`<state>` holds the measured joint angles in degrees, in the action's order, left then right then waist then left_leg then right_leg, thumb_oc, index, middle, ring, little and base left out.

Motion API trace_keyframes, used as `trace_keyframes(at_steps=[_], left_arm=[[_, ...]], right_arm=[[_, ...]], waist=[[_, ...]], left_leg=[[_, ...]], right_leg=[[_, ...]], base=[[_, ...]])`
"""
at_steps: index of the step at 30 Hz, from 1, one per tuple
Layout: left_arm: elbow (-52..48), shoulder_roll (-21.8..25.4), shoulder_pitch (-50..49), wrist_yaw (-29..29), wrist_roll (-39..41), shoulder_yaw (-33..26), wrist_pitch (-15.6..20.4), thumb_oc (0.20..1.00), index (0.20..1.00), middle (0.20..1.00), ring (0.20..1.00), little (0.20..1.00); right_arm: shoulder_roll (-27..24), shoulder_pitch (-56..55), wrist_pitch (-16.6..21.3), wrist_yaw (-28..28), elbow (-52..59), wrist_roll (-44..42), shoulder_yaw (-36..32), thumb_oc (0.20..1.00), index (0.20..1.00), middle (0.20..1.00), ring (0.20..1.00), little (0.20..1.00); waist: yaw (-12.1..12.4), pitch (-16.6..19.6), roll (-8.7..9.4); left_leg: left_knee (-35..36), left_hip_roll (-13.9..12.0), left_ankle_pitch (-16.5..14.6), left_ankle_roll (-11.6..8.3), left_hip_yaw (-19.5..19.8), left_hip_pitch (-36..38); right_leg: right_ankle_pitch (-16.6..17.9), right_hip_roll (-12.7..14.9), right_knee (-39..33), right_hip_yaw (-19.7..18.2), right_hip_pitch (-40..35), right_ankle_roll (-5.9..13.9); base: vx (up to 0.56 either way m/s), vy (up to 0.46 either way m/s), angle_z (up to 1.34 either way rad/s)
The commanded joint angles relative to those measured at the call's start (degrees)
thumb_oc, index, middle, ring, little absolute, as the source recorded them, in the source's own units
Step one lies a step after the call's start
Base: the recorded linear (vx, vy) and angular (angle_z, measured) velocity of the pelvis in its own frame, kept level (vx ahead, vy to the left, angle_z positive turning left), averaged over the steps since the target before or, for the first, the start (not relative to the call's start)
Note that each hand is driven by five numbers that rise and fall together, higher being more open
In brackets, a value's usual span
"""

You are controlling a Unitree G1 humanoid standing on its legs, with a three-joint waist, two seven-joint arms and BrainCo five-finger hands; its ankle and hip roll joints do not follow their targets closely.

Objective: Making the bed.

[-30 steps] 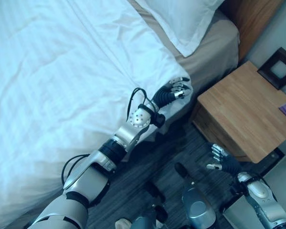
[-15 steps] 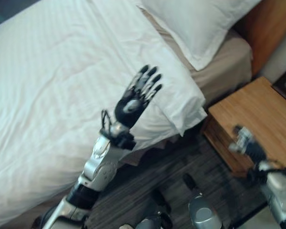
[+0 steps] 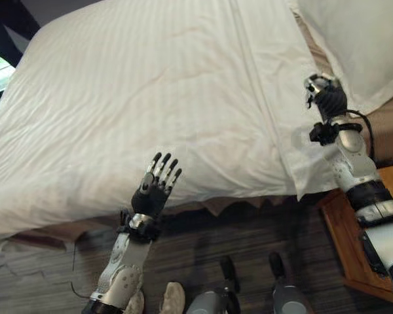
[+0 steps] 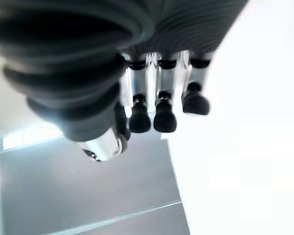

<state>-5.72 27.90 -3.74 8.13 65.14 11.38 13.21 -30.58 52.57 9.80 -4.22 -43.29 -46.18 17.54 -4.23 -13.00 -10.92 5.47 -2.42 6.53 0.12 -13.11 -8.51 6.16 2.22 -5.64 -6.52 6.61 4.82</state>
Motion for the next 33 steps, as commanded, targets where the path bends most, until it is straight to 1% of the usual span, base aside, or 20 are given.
trace_keyframes(at_steps=[1, 3, 5, 11, 15, 16, 17, 19, 20, 21, 22, 23, 24, 25, 27, 28, 29, 31, 32, 33], left_arm=[[-1.3, 3.8, 4.8, 0.7, -0.2, -0.1, 1.9, 1.000, 1.000, 1.000, 1.000, 1.000], [-1.1, 3.7, 5.0, 0.8, -0.1, 0.4, 1.9, 1.000, 1.000, 1.000, 1.000, 1.000], [-0.2, 2.7, 5.0, 1.4, -0.9, 1.9, 1.7, 1.000, 1.000, 1.000, 1.000, 1.000], [0.4, 0.6, 5.1, 1.3, -2.2, 3.1, 1.5, 1.000, 1.000, 1.000, 1.000, 1.000], [0.1, -0.9, 4.0, 1.4, -2.9, 3.6, 0.9, 1.000, 1.000, 1.000, 1.000, 1.000], [0.4, -2.0, 3.6, 1.5, -2.8, 3.5, 0.5, 1.000, 1.000, 1.000, 1.000, 1.000], [0.4, -2.0, 3.5, 1.6, -2.8, 3.5, 0.5, 1.000, 1.000, 1.000, 1.000, 1.000], [1.2, -3.5, 3.2, 2.2, -2.5, 2.9, 0.1, 1.000, 1.000, 1.000, 1.000, 1.000], [1.2, -3.4, 3.0, 2.2, -2.5, 2.8, 0.1, 1.000, 1.000, 1.000, 1.000, 1.000], [2.1, -5.2, 3.5, 2.4, -2.5, 3.0, 0.2, 1.000, 1.000, 1.000, 1.000, 1.000], [2.2, -5.2, 3.4, 2.5, -2.5, 3.0, 0.2, 1.000, 1.000, 1.000, 1.000, 1.000], [2.6, -5.9, 3.4, 2.5, -2.5, 3.0, 0.4, 1.000, 1.000, 1.000, 1.000, 1.000], [3.8, -6.9, 3.8, 2.3, -3.0, 2.6, 0.6, 1.000, 1.000, 1.000, 1.000, 1.000], [4.0, -7.2, 3.8, 2.2, -3.5, 2.3, 0.8, 1.000, 1.000, 1.000, 1.000, 1.000], [4.0, -8.0, 3.1, 2.5, -4.1, 0.5, 1.0, 1.000, 1.000, 1.000, 1.000, 1.000], [4.0, -8.0, 2.9, 2.5, -4.1, 0.5, 1.0, 1.000, 1.000, 1.000, 1.000, 1.000], [4.5, -8.2, 2.4, 2.5, -4.5, -1.1, 1.3, 1.000, 1.000, 1.000, 1.000, 1.000], [4.7, -8.4, 2.2, 2.4, -4.6, -1.6, 1.3, 1.000, 1.000, 1.000, 1.000, 1.000], [6.0, -9.0, 1.8, 2.0, -4.5, -2.7, 1.6, 1.000, 1.000, 1.000, 1.000, 1.000], [6.0, -9.0, 1.8, 2.0, -4.5, -2.7, 1.6, 1.000, 1.000, 1.000, 1.000, 1.000]], right_arm=[[1.8, 15.9, 0.7, 0.7, -15.9, -8.0, -0.5, 0.200, 0.200, 0.200, 0.200, 0.200], [1.9, 18.0, 0.3, 1.1, -19.6, -9.2, -0.8, 0.200, 0.200, 0.200, 0.200, 0.200], [-0.2, 21.6, -2.2, 2.2, -29.1, -10.8, -2.6, 0.200, 0.200, 0.200, 0.200, 0.200], [-4.2, 19.7, -3.2, 2.2, -33.5, -13.6, -7.1, 0.200, 0.200, 0.200, 0.200, 0.200], [-2.7, 14.6, -2.5, 3.0, -33.8, -18.5, -11.5, 0.200, 0.200, 0.200, 0.200, 0.200], [-0.1, 9.2, -3.1, 4.1, -35.0, -19.7, -13.5, 0.200, 0.200, 0.200, 0.200, 0.200], [0.0, 9.0, -3.0, 4.1, -34.9, -19.7, -13.5, 0.200, 0.200, 0.200, 0.200, 0.200], [4.9, 0.0, -3.7, 6.9, -34.3, -22.9, -16.6, 0.200, 0.200, 0.200, 0.200, 0.200], [5.1, -0.3, -3.6, 6.9, -34.1, -22.9, -16.7, 0.200, 0.200, 0.200, 0.200, 0.200], [9.8, -7.5, -3.7, 9.1, -32.7, -25.1, -18.0, 0.200, 0.200, 0.200, 0.200, 0.200], [10.0, -8.0, -3.6, 9.1, -32.3, -25.1, -18.0, 0.200, 0.200, 0.200, 0.200, 0.200], [12.1, -11.4, -3.5, 10.0, -31.2, -25.8, -17.8, 0.200, 0.200, 0.200, 0.200, 0.200], [16.0, -19.1, -4.0, 11.5, -28.8, -24.2, -15.7, 0.200, 0.200, 0.200, 0.200, 0.200], [17.3, -23.9, -4.1, 11.8, -26.4, -23.0, -14.3, 0.200, 0.200, 0.200, 0.200, 0.200], [18.2, -34.1, -4.5, 13.3, -20.4, -19.9, -13.1, 0.200, 0.200, 0.200, 0.200, 0.200], [18.2, -34.4, -4.5, 13.2, -20.1, -19.9, -13.0, 0.200, 0.200, 0.200, 0.200, 0.200], [17.6, -40.0, -4.4, 14.1, -14.7, -19.1, -13.4, 0.200, 0.200, 0.200, 0.200, 0.200], [17.2, -41.9, -4.5, 14.5, -12.3, -18.8, -13.4, 0.200, 0.200, 0.200, 0.200, 0.200], [15.8, -45.9, -4.1, 15.2, -6.1, -17.0, -13.2, 0.200, 0.200, 0.200, 0.200, 0.200], [15.8, -45.9, -4.1, 15.2, -6.1, -17.0, -13.2, 0.200, 0.200, 0.200, 0.200, 0.200]], waist=[[2.8, -0.5, -0.51], [3.2, -0.5, -0.83], [4.9, -0.9, -2.11], [7.0, -1.8, -4.55], [7.2, -1.9, -5.05], [6.5, -2.2, -5.01], [6.5, -2.2, -4.89], [5.0, -2.5, -4.70], [5.0, -2.4, -4.54], [3.5, -2.8, -4.15], [3.5, -2.6, -4.04], [2.8, -2.7, -3.73], [1.4, -2.9, -2.96], [0.6, -3.0, -2.50], [-1.6, -3.3, -1.35], [-1.7, -3.3, -1.35], [-3.0, -3.2, -0.53], [-3.6, -3.0, -0.10], [-4.6, -2.6, 0.87], [-4.6, -2.6, 0.87]], left_leg=[[-0.5, -0.3, -1.6, -3.44, 0.2, 3.4], [-0.5, -0.3, -1.5, -3.51, 0.5, 3.0], [-0.5, -0.1, -1.1, -3.64, 1.2, 1.7], [-0.5, 0.4, -0.6, -3.88, 1.5, -0.8], [-0.5, 0.0, -0.7, -3.95, 0.9, -1.3], [-0.5, -0.2, -1.4, -3.93, 0.4, -0.8], [-0.5, -0.3, -1.1, -3.95, 0.4, -0.9], [-0.5, -0.4, -1.9, -3.85, -0.1, -0.3], [-0.5, -0.4, -1.5, -3.88, -0.2, -0.5], [-0.5, -0.4, -1.8, -3.81, -0.6, -0.2], [-0.5, -0.4, -1.8, -3.82, -0.6, -0.2], [-0.5, -0.4, -2.0, -3.81, -0.9, 0.0], [-0.5, -0.5, -2.2, -3.81, -1.4, 0.3], [-0.5, -0.4, -2.3, -3.81, -1.5, 0.5], [-0.5, -0.2, -2.4, -3.78, -1.6, 0.9], [-0.5, -0.2, -2.4, -3.77, -1.6, 0.9], [-0.5, -0.1, -2.7, -3.72, -1.7, 1.2], [-0.5, 0.0, -2.8, -3.65, -1.7, 1.4], [-0.5, 0.1, -3.0, -3.55, -1.6, 2.0], [-0.5, 0.1, -2.9, -3.55, -1.7, 2.0]], right_leg=[[0.3, 0.5, 0.8, 0.1, 3.9, 0.84], [0.2, 0.5, 0.8, 0.4, 4.1, 0.83], [0.0, 0.6, 0.7, 1.1, 4.9, 0.93], [0.2, 0.9, 0.6, 1.8, 7.5, 1.53], [0.2, 0.6, 0.6, 1.7, 8.0, 1.77], [-0.4, 0.4, 0.6, 1.5, 7.6, 1.79], [-0.1, 0.4, 0.6, 1.5, 7.7, 1.71], [-0.5, 0.3, 0.6, 1.2, 7.3, 1.60], [-0.1, 0.3, 0.6, 1.1, 7.5, 1.52], [-0.1, 0.2, 0.6, 0.7, 7.6, 1.42], [-0.1, 0.2, 0.6, 0.7, 7.6, 1.42], [-0.1, 0.2, 0.6, 0.5, 7.5, 1.41], [0.1, 0.2, 0.6, 0.1, 7.5, 1.37], [0.1, 0.2, 0.6, 0.1, 7.4, 1.36], [0.2, 0.3, 0.6, -0.1, 7.3, 1.43], [0.2, 0.3, 0.6, 0.0, 7.2, 1.44], [0.2, 0.5, 0.6, -0.1, 7.0, 1.52], [0.3, 0.5, 0.6, -0.2, 6.9, 1.57], [0.3, 0.7, 0.6, -0.2, 6.3, 1.67], [0.3, 0.7, 0.6, -0.3, 6.3, 1.67]], base=[[-0.03, -0.031, 0.01], [0.00, -0.005, 0.06], [0.01, -0.018, 0.20], [-0.01, -0.003, 0.04], [0.04, 0.009, -0.01], [0.04, 0.007, -0.05], [0.08, 0.029, -0.03], [0.05, 0.037, -0.04], [0.05, 0.030, -0.05], [0.01, 0.006, -0.07], [0.04, 0.025, -0.08], [0.02, 0.017, -0.08], [0.02, 0.018, -0.16], [0.01, 0.012, -0.22], [-0.01, 0.020, -0.17], [-0.01, 0.033, -0.03], [-0.01, 0.021, -0.09], [-0.01, 0.023, -0.06], [-0.01, 0.021, 0.04], [-0.01, 0.025, 0.04]])
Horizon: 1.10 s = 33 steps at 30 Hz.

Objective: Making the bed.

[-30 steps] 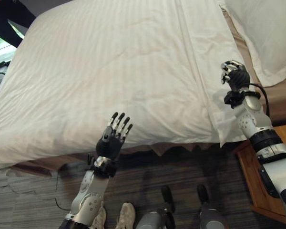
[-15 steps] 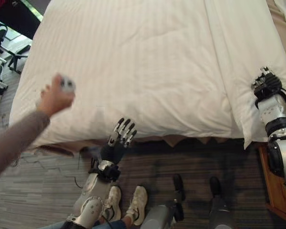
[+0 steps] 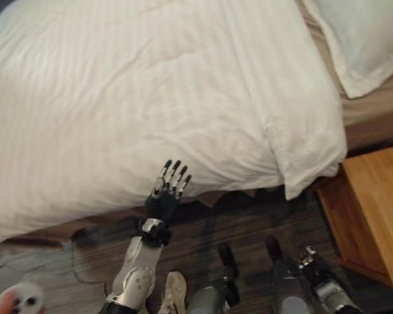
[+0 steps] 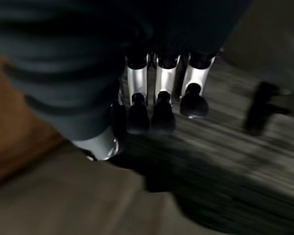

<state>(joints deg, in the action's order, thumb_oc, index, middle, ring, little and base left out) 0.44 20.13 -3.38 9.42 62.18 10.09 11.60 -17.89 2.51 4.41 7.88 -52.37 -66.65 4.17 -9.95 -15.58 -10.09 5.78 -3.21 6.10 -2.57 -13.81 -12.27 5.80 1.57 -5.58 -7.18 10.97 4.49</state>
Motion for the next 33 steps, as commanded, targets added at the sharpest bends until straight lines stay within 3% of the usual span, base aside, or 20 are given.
trace_keyframes(at_steps=[1, 3, 4, 6, 9, 10, 11, 14, 20, 26, 33], left_arm=[[0.1, -1.3, 1.3, 0.6, -1.8, -1.9, 3.4, 1.000, 1.000, 1.000, 1.000, 1.000], [0.7, -1.4, 1.1, -0.1, -3.2, -2.7, 3.4, 1.000, 1.000, 1.000, 1.000, 1.000], [0.7, -1.4, 1.1, -0.1, -3.2, -2.7, 3.4, 1.000, 1.000, 1.000, 1.000, 1.000], [1.2, -1.5, 0.7, -0.9, -5.8, -4.1, 3.7, 1.000, 1.000, 1.000, 1.000, 1.000], [1.8, -1.8, -0.2, -1.4, -6.9, -5.4, 3.4, 1.000, 1.000, 1.000, 1.000, 1.000], [2.2, -2.0, -0.5, -1.5, -7.2, -5.5, 3.3, 1.000, 1.000, 1.000, 1.000, 1.000], [3.1, -2.2, -1.0, -1.9, -8.4, -6.0, 3.2, 1.000, 1.000, 1.000, 1.000, 1.000], [4.0, -2.1, -1.6, -2.1, -9.6, -6.2, 2.8, 1.000, 1.000, 1.000, 1.000, 1.000], [6.3, -2.0, -5.6, -0.9, -13.3, -1.9, -0.5, 1.000, 1.000, 1.000, 1.000, 1.000], [5.9, -5.9, -9.5, -1.3, -7.1, 1.7, -2.3, 1.000, 1.000, 1.000, 1.000, 1.000], [3.5, -3.3, -8.3, -2.9, -10.8, 1.8, -0.3, 1.000, 1.000, 1.000, 1.000, 1.000]], right_arm=[[1.9, 2.1, 1.6, 3.3, 7.8, 4.8, 0.4, 0.200, 0.200, 0.200, 0.200, 0.200], [-0.7, -2.6, 3.2, 3.1, 20.6, 7.8, 0.0, 0.200, 0.200, 0.200, 0.200, 0.200], [-0.7, -2.6, 3.2, 3.1, 20.6, 7.8, 0.0, 0.200, 0.200, 0.200, 0.200, 0.200], [-3.0, -6.9, 6.3, 2.2, 33.2, 14.5, -3.5, 0.200, 0.200, 0.200, 0.200, 0.200], [-3.1, -8.7, 8.4, -0.2, 39.3, 20.3, -7.3, 0.200, 0.200, 0.200, 0.200, 0.200], [-3.0, -8.9, 9.4, -1.6, 41.0, 22.8, -8.7, 0.457, 0.457, 0.457, 0.457, 0.457], [-3.1, -8.6, 10.8, -3.1, 44.0, 26.9, -10.2, 1.000, 1.000, 1.000, 1.000, 1.000], [-3.4, -8.8, 11.4, -3.6, 46.8, 31.2, -10.0, 1.000, 1.000, 1.000, 1.000, 1.000], [-5.9, -10.6, 9.9, -1.3, 50.4, 42.1, -2.3, 1.000, 1.000, 1.000, 1.000, 1.000], [-4.5, -11.9, 8.2, -1.1, 49.5, 43.0, 4.6, 1.000, 1.000, 1.000, 1.000, 1.000], [-6.7, -12.6, 8.7, -2.6, 51.7, 44.8, 4.7, 1.000, 1.000, 1.000, 1.000, 1.000]], waist=[[0.7, 0.3, 0.61], [-0.2, 1.5, 1.91], [-0.2, 1.5, 1.91], [-0.9, 3.2, 2.96], [-1.2, 4.5, 3.52], [-1.2, 5.1, 3.69], [-1.2, 6.5, 4.13], [-0.9, 7.7, 4.64], [0.0, 9.8, 6.65], [1.2, 10.4, 7.84], [3.6, 10.3, 8.15]], left_leg=[[-0.8, 0.9, -2.6, -0.81, -0.8, 6.1], [-0.8, 1.0, -2.8, -0.58, -0.5, 7.0], [-0.8, 1.0, -2.8, -0.58, -0.5, 7.0], [-0.8, 1.0, -3.3, -0.26, 0.2, 8.8], [-0.8, 0.9, -3.8, 0.03, 0.6, 10.3], [-0.8, 0.9, -3.9, 0.15, 0.7, 11.0], [-0.8, 0.9, -4.3, 0.36, 1.1, 12.3], [-0.8, 0.9, -4.6, 0.59, 1.6, 13.4], [-0.8, 0.8, -5.2, 1.18, 2.3, 15.8], [-0.8, 0.9, -5.1, 1.63, 2.0, 16.3], [-0.8, 0.7, -4.3, 1.43, 5.4, 16.2]], right_leg=[[0.7, 1.4, 0.6, 0.4, 1.6, 2.03], [0.7, 1.6, 0.7, 0.5, 0.6, 2.16], [0.7, 1.6, 0.7, 0.5, 0.6, 2.16], [0.1, 1.7, 1.2, 0.8, -1.2, 2.22], [-0.5, 1.9, 1.6, 1.0, -2.9, 2.19], [-0.8, 1.9, 1.9, 1.1, -3.6, 2.15], [-1.4, 2.0, 2.6, 1.3, -4.7, 2.18], [-2.2, 2.1, 3.4, 1.8, -5.7, 2.13], [-2.7, 2.2, 3.7, 2.7, -8.5, 2.43], [-2.4, 2.2, 3.5, 3.5, -9.2, 2.74], [-4.4, 2.4, 5.0, 6.6, -10.5, 2.42]], base=[[0.00, 0.000, 0.00], [0.00, 0.001, 0.06], [0.00, 0.001, 0.10], [0.04, 0.009, 0.02], [0.05, 0.021, 0.16], [0.07, 0.034, 0.08], [0.04, 0.046, 0.11], [0.03, 0.030, 0.14], [-0.01, 0.006, 0.10], [-0.03, 0.002, -0.03], [-0.01, -0.069, 0.11]])
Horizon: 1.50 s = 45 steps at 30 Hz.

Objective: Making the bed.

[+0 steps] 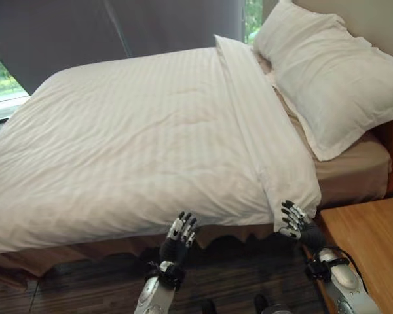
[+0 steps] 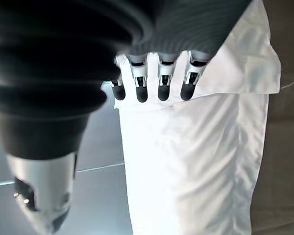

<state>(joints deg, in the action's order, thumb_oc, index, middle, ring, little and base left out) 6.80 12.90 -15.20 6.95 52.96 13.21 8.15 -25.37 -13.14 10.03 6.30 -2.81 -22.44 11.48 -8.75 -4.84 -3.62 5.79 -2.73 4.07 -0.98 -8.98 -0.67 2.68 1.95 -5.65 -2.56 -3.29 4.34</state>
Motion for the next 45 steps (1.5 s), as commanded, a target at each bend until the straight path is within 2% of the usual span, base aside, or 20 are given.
trace_keyframes(at_steps=[1, 2, 5, 8, 10, 12, 14, 16, 20, 21, 22, 24, 25, 27, 29, 30, 32, 34, 38, 45], left_arm=[[-3.2, 4.1, 4.5, -1.5, -1.7, -2.1, 4.1, 1.000, 1.000, 1.000, 1.000, 1.000], [-3.2, 4.1, 4.5, -1.5, -1.7, -2.1, 4.1, 1.000, 1.000, 1.000, 1.000, 1.000], [-4.2, 3.3, 3.0, -2.7, -1.1, -5.4, 5.1, 1.000, 1.000, 1.000, 1.000, 1.000], [-4.2, 2.7, 2.5, -3.1, -0.8, -7.1, 5.5, 1.000, 1.000, 1.000, 1.000, 1.000], [-4.2, 1.3, 3.0, -4.6, -0.2, -9.5, 6.7, 1.000, 1.000, 1.000, 1.000, 1.000], [-4.2, 1.3, 3.0, -4.6, -0.2, -9.6, 6.7, 1.000, 1.000, 1.000, 1.000, 1.000], [-4.7, 0.2, 1.4, -4.5, -1.3, -12.7, 6.9, 1.000, 1.000, 1.000, 1.000, 1.000], [-4.9, 0.9, 3.1, -5.7, -1.7, -13.4, 7.5, 1.000, 1.000, 1.000, 1.000, 1.000], [-5.7, 1.8, 5.3, -5.7, -2.5, -13.7, 7.4, 1.000, 1.000, 1.000, 1.000, 1.000], [-5.6, 2.0, 6.1, -5.2, -3.0, -13.0, 7.1, 1.000, 1.000, 1.000, 1.000, 1.000], [-5.3, 2.3, 6.6, -4.7, -3.8, -12.9, 6.8, 1.000, 1.000, 1.000, 1.000, 1.000], [-5.3, 2.7, 6.8, -4.8, -4.4, -12.9, 6.8, 1.000, 1.000, 1.000, 1.000, 1.000], [-5.3, 3.1, 6.3, -4.2, -5.8, -13.2, 6.3, 1.000, 1.000, 1.000, 1.000, 1.000], [-5.4, 3.5, 6.2, -4.2, -6.2, -13.2, 6.3, 1.000, 1.000, 1.000, 1.000, 1.000], [-4.3, 5.1, 6.6, -4.2, -7.2, -12.8, 7.2, 1.000, 1.000, 1.000, 1.000, 1.000], [-3.8, 5.7, 6.0, -4.3, -9.1, -12.9, 7.3, 1.000, 1.000, 1.000, 1.000, 1.000], [-3.7, 5.3, 5.6, -3.8, -9.7, -12.5, 7.0, 1.000, 1.000, 1.000, 1.000, 1.000], [-3.8, 5.3, 5.4, -3.9, -10.7, -12.1, 6.9, 1.000, 1.000, 1.000, 1.000, 1.000], [-4.3, 3.2, 3.9, -4.1, -9.5, -11.3, 6.8, 1.000, 1.000, 1.000, 1.000, 1.000], [-3.7, 4.1, 4.0, -4.2, -9.8, -9.9, 6.0, 1.000, 1.000, 1.000, 1.000, 1.000]], right_arm=[[1.1, 3.7, 3.8, -2.1, 1.4, -0.2, -3.6, 1.000, 1.000, 1.000, 1.000, 1.000], [1.1, 3.7, 3.8, -2.1, 1.3, -0.2, -3.6, 1.000, 1.000, 1.000, 1.000, 1.000], [1.7, 4.2, 4.7, -2.9, 0.6, -1.7, -4.9, 1.000, 1.000, 1.000, 1.000, 1.000], [0.5, 5.0, 5.3, -3.4, 0.1, -1.8, -5.6, 1.000, 1.000, 1.000, 1.000, 1.000], [-0.4, 7.4, 6.2, -6.0, -0.4, -1.3, -6.8, 1.000, 1.000, 1.000, 1.000, 1.000], [-0.4, 7.5, 6.2, -6.0, -0.4, -1.3, -6.7, 1.000, 1.000, 1.000, 1.000, 1.000], [0.5, 6.1, 6.0, -6.2, 0.0, -2.3, -8.5, 1.000, 1.000, 1.000, 1.000, 1.000], [1.2, 4.7, 5.8, -6.4, 0.0, -3.2, -8.7, 1.000, 1.000, 1.000, 1.000, 1.000], [1.9, 2.3, 5.1, -6.2, -0.5, -4.1, -10.3, 1.000, 1.000, 1.000, 1.000, 1.000], [2.2, 1.8, 5.2, -6.5, -0.6, -4.5, -11.4, 1.000, 1.000, 1.000, 1.000, 1.000], [2.6, 2.2, 5.0, -7.0, -1.1, -3.6, -12.5, 1.000, 1.000, 1.000, 1.000, 1.000], [2.9, 2.3, 4.8, -7.2, -1.6, -2.8, -12.7, 1.000, 1.000, 1.000, 1.000, 1.000], [3.7, 2.0, 4.7, -7.5, -1.7, -1.4, -13.7, 1.000, 1.000, 1.000, 1.000, 1.000], [4.1, 2.1, 4.7, -7.7, -1.9, -1.3, -13.7, 1.000, 1.000, 1.000, 1.000, 1.000], [5.5, 2.6, 4.8, -7.4, -2.4, -3.2, -13.4, 1.000, 1.000, 1.000, 1.000, 1.000], [5.6, 2.0, 4.6, -5.4, -1.6, -4.9, -12.6, 1.000, 1.000, 1.000, 1.000, 1.000], [4.7, 1.4, 4.6, -3.7, -1.2, -4.6, -11.9, 1.000, 1.000, 1.000, 1.000, 1.000], [4.4, 0.9, 4.4, -3.1, -1.5, -5.0, -11.3, 1.000, 1.000, 1.000, 1.000, 1.000], [4.0, 2.9, 4.5, -2.5, -2.1, -6.3, -9.2, 1.000, 1.000, 1.000, 1.000, 1.000], [3.7, 3.7, 3.8, -1.9, -1.8, -5.9, -6.4, 1.000, 1.000, 1.000, 1.000, 1.000]], waist=[[3.8, -0.3, 1.60], [3.6, -0.3, 1.62], [7.3, -1.2, 1.27], [9.2, -3.9, 1.50], [9.7, -5.7, 2.83], [9.7, -5.6, 2.84], [9.2, -5.2, 3.53], [7.5, -4.0, 2.69], [5.1, -1.8, 0.93], [4.7, -1.2, 0.72], [4.4, -1.0, 0.63], [4.5, -1.0, 0.95], [4.6, -1.2, 1.71], [4.4, -1.5, 2.18], [1.1, -2.5, 2.95], [-0.4, -3.1, 2.26], [-0.8, -3.0, 2.10], [-0.6, -2.4, 2.40], [1.3, -1.0, 3.92], [1.7, 0.3, 4.70]], left_leg=[[-0.8, 0.1, -1.6, -0.43, 3.3, 4.0], [-0.8, 0.2, -1.6, -0.44, 3.5, 4.0], [-1.4, 0.0, 0.8, -2.07, 9.4, 1.6], [-7.6, 0.7, 1.7, -3.84, 12.1, -3.6], [-14.4, -4.0, 0.7, -3.62, 3.3, -6.0], [-14.5, -4.0, 0.8, -3.60, 3.2, -6.3], [-20.5, -12.3, 0.6, -4.97, 0.4, -0.3], [-19.1, -16.4, 3.2, -6.55, -2.4, 4.4], [-12.5, -17.5, 1.0, -9.01, -7.6, 9.9], [-9.4, -16.0, -0.3, -8.77, -9.1, 9.1], [-5.1, -12.8, -4.2, -7.65, -10.3, 9.0], [-3.9, -10.9, -5.6, -6.91, -10.3, 9.6], [-1.9, -7.4, -7.5, -4.83, -9.4, 9.9], [-1.9, -6.4, -8.0, -3.95, -8.9, 9.8], [-2.0, -4.9, -6.6, -2.49, -6.5, 7.8], [-2.4, -4.2, -6.2, -1.48, -4.6, 7.4], [-2.5, -2.6, -5.9, -0.14, -3.0, 6.8], [-2.4, -0.7, -6.0, 0.63, -1.0, 6.1], [-2.5, 0.4, -6.2, 1.20, -0.1, 6.3], [-2.3, 0.2, -6.5, 1.22, -0.3, 7.4]], right_leg=[[-2.4, 2.0, 5.7, 3.8, 3.2, 2.05], [-2.5, 2.1, 5.8, 4.0, 3.1, 2.04], [-3.9, 2.0, 5.9, 9.1, 1.6, 0.82], [-3.8, 2.9, 5.3, 13.1, 1.1, 0.23], [-2.5, 5.9, 6.7, 17.5, 3.0, 0.14], [-2.3, 5.9, 6.7, 17.5, 3.2, 0.13], [-1.6, 8.3, 7.4, 20.4, 4.1, 0.01], [-1.4, 9.6, 8.6, 23.7, 5.3, 0.26], [-1.1, 11.3, 9.2, 28.1, 5.1, 2.55], [0.3, 12.6, 8.9, 29.2, 5.0, 3.61], [4.0, 15.6, 7.3, 30.7, 5.8, 5.80], [5.4, 16.9, 7.1, 30.4, 6.1, 6.50], [8.1, 18.8, 6.7, 29.2, 6.5, 8.19], [9.2, 19.6, 7.6, 27.9, 7.3, 9.00], [8.3, 15.5, 11.2, 12.8, 11.7, 7.75], [2.8, 7.9, 14.7, 2.1, 12.8, 6.88], [-1.5, 3.2, 17.6, 0.7, 11.8, 4.20], [-2.9, 0.7, 17.0, -0.5, 11.1, 2.50], [-0.4, 1.8, 10.7, 1.9, 7.3, 3.08], [-0.6, 2.3, 9.3, 1.8, 5.7, 3.10]], base=[[-0.01, -0.117, 0.49], [-0.02, -0.131, 0.64], [-0.09, -0.164, 0.88], [-0.25, -0.097, 1.21], [-0.30, -0.007, 1.59], [-0.09, 0.018, 0.79], [-0.23, 0.121, 0.66], [-0.13, 0.158, 0.51], [-0.07, 0.204, 1.07], [-0.10, 0.384, 1.23], [-0.11, 0.395, 1.11], [-0.09, 0.403, 0.52], [-0.07, 0.390, 0.18], [-0.10, 0.282, 0.05], [-0.16, 0.368, 0.57], [-0.07, 0.469, 1.05], [-0.04, 0.373, 0.61], [0.00, 0.166, 0.66], [0.02, 0.022, 0.37], [0.04, 0.000, -0.01]])
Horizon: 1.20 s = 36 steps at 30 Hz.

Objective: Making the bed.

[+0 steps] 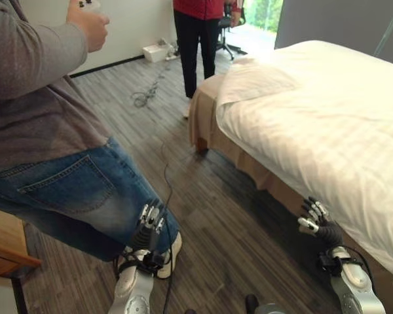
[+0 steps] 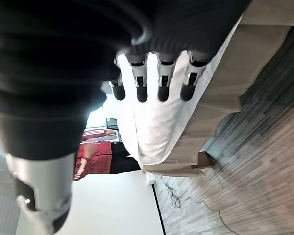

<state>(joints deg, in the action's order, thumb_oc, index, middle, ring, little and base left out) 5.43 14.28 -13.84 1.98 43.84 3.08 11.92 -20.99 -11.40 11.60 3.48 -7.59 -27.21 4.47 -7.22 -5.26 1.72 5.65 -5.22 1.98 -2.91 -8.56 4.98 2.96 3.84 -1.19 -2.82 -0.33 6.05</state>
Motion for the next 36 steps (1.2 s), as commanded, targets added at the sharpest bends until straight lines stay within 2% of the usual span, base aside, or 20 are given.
trace_keyframes(at_steps=[1, 8, 18, 19, 20, 24, 27, 30, 36], left_arm=[[-2.8, 2.5, 2.5, 1.2, -0.2, 0.1, 2.2, 1.000, 1.000, 1.000, 1.000, 1.000], [-2.5, 1.2, 1.0, 2.2, 0.1, 0.6, 2.0, 1.000, 1.000, 1.000, 1.000, 1.000], [-2.2, 1.0, 0.7, 2.1, 0.4, 0.1, 2.3, 1.000, 1.000, 1.000, 1.000, 1.000], [-4.5, 6.0, 5.6, -0.8, -10.4, -0.6, 1.6, 1.000, 1.000, 1.000, 1.000, 1.000], [-4.0, 5.9, 5.5, -0.8, -10.5, -0.8, 1.5, 1.000, 1.000, 1.000, 1.000, 1.000], [-4.2, 5.8, 5.4, -0.6, -10.1, -0.8, 1.5, 1.000, 1.000, 1.000, 1.000, 1.000], [-5.1, 7.0, 4.4, 0.7, -9.7, -2.0, 1.3, 1.000, 1.000, 1.000, 1.000, 1.000], [-4.9, 6.3, 3.9, 0.6, -7.3, -2.6, 1.5, 1.000, 1.000, 1.000, 1.000, 1.000], [-4.5, 5.9, 4.9, -0.4, -7.6, -2.6, 2.0, 1.000, 1.000, 1.000, 1.000, 1.000]], right_arm=[[-1.2, 1.4, 1.9, 1.7, 2.7, 0.0, 1.5, 1.000, 1.000, 1.000, 1.000, 1.000], [-1.1, 0.3, 1.5, 3.3, 2.8, -0.8, 2.1, 1.000, 1.000, 1.000, 1.000, 1.000], [-1.2, -0.2, 1.6, 2.8, 3.2, -1.4, 1.5, 1.000, 1.000, 1.000, 1.000, 1.000], [-4.1, 0.5, -1.9, 5.4, 10.7, -3.9, -0.9, 1.000, 1.000, 1.000, 1.000, 1.000], [-4.6, 0.5, -2.0, 5.4, 10.8, -1.9, -0.9, 1.000, 1.000, 1.000, 1.000, 1.000], [-4.4, 0.6, -1.5, 5.8, 10.9, -2.9, -0.9, 1.000, 1.000, 1.000, 1.000, 1.000], [-6.0, -0.2, -1.8, 6.6, 11.2, 1.1, -1.3, 1.000, 1.000, 1.000, 1.000, 1.000], [-5.9, 0.0, -1.6, 6.2, 10.8, 1.3, -1.3, 1.000, 1.000, 1.000, 1.000, 1.000], [-5.8, 1.3, -1.2, 6.1, 11.0, 1.4, -0.5, 1.000, 1.000, 1.000, 1.000, 1.000]], waist=[[0.1, 1.4, -0.50], [0.1, 2.3, -0.58], [0.1, 2.5, -0.44], [1.3, -0.3, 0.71], [1.4, -0.2, 0.72], [1.1, -0.6, 0.52], [1.3, -0.8, 0.30], [1.5, -0.8, 0.16], [1.8, -1.3, -0.17]], left_leg=[[-1.7, 2.7, -4.4, 3.11, -0.9, 2.4], [-1.1, 2.5, -4.4, 2.97, -1.0, 3.2], [-0.9, 2.2, -4.3, 2.78, -1.2, 3.8], [-3.1, -1.1, -1.4, 0.68, -6.1, 1.9], [-3.0, -1.1, -1.4, 0.70, -6.0, 2.0], [-3.0, -1.0, -1.4, 0.87, -5.3, 1.8], [-2.7, -1.0, -1.3, 0.85, -4.7, 1.7], [-2.5, -0.9, -1.3, 0.90, -4.4, 2.0], [-2.7, -1.4, -1.1, 0.51, -4.8, 1.9]], right_leg=[[-1.0, 0.4, 4.1, 2.1, 1.9, 1.32], [-0.9, 0.6, 2.3, 2.0, 0.6, 1.19], [-0.9, 0.3, 2.1, 1.6, 0.3, 1.07], [-1.5, 1.9, 0.5, 10.2, -2.2, 0.15], [-1.7, 1.9, 0.6, 10.2, -2.2, 0.14], [-2.2, 1.8, 2.0, 9.5, -1.7, -0.04], [-2.6, 1.7, 2.2, 9.5, -1.6, -0.27], [-2.7, 1.7, 1.9, 9.8, -2.0, -0.22], [-3.2, 1.5, 2.9, 10.2, -1.7, -0.39]], base=[[0.04, -0.006, -0.08], [0.02, -0.005, -0.04], [0.00, -0.001, -0.01], [0.00, 0.000, 0.00], [0.00, 0.000, 0.00], [0.00, 0.006, 0.02], [0.01, -0.002, 0.01], [0.03, -0.009, 0.07], [0.00, -0.018, 0.01]])
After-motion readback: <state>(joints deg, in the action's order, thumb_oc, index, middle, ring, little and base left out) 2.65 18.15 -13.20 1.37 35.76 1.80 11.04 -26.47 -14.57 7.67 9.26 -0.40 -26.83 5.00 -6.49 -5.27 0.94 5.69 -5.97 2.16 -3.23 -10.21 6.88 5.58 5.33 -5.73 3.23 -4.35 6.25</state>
